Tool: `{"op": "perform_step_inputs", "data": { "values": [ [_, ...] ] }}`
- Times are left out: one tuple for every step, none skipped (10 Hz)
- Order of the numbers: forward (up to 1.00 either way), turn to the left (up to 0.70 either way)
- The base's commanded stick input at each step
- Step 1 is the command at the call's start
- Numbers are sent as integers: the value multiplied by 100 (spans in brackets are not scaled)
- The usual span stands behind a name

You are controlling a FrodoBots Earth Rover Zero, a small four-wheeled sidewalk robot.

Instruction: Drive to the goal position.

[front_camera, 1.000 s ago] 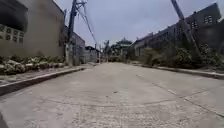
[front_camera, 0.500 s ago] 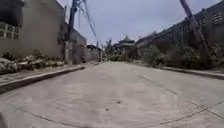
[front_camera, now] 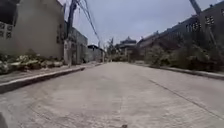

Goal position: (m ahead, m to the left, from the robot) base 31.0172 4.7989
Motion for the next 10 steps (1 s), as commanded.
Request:
{"op": "perform_step_inputs", "data": {
  "values": [
    [100, -33],
    [100, -33],
    [100, -33],
    [100, -21],
    [100, -6],
    [100, 0],
    [100, 0],
    [100, 0],
    [100, 0],
    [100, 0]
  ]
}}
